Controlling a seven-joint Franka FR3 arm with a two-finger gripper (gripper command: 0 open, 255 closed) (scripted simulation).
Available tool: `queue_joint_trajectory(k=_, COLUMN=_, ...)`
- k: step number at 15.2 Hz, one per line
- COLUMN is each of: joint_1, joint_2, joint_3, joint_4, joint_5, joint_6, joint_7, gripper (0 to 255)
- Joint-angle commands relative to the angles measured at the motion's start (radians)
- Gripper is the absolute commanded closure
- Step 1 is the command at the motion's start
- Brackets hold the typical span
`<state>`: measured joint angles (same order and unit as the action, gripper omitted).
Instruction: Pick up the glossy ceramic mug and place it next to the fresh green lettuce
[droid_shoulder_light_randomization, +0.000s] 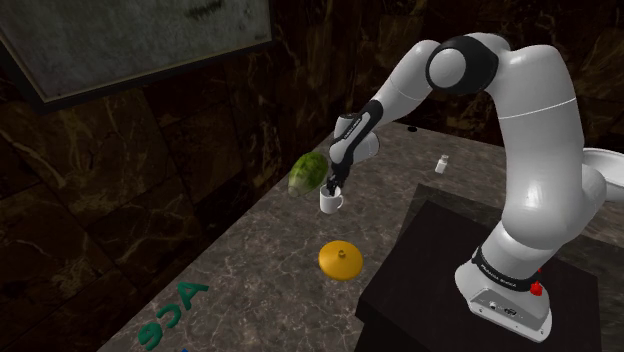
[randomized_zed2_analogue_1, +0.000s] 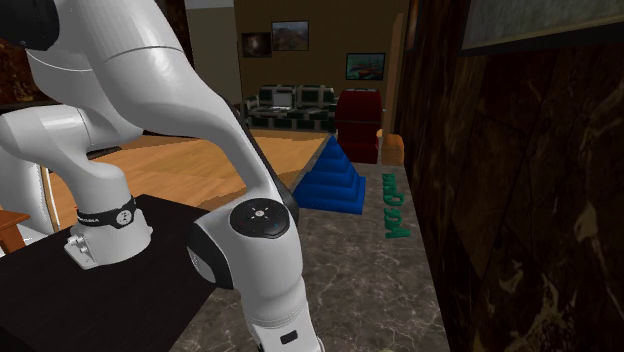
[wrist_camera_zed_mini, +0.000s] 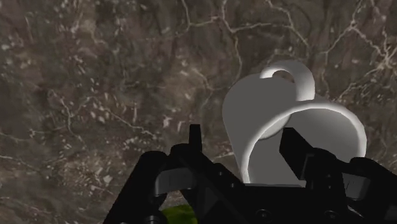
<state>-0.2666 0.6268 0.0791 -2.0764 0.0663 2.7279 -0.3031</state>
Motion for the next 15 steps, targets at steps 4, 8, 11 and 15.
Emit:
queue_joint_trajectory(k=4, joint_1=0.0, joint_2=0.0, joint_3=0.0, joint_4=0.0, joint_5=0.0, joint_6=0.0, joint_7=0.0, gripper=0)
queue_joint_trajectory(k=8, joint_1=-0.01, joint_2=-0.121, joint_3=0.003, joint_4=-0.036, joint_5=0.003, joint_6=-0.085, joint_7=-0.002, gripper=0)
queue_joint_trajectory(k=11, joint_1=-0.009, joint_2=-0.121, joint_3=0.003, joint_4=-0.036, joint_5=0.003, joint_6=-0.085, joint_7=-0.002, gripper=0)
queue_joint_trajectory(k=15, joint_1=-0.009, joint_2=-0.121, joint_3=0.003, joint_4=-0.036, joint_5=0.003, joint_6=-0.085, joint_7=-0.002, gripper=0)
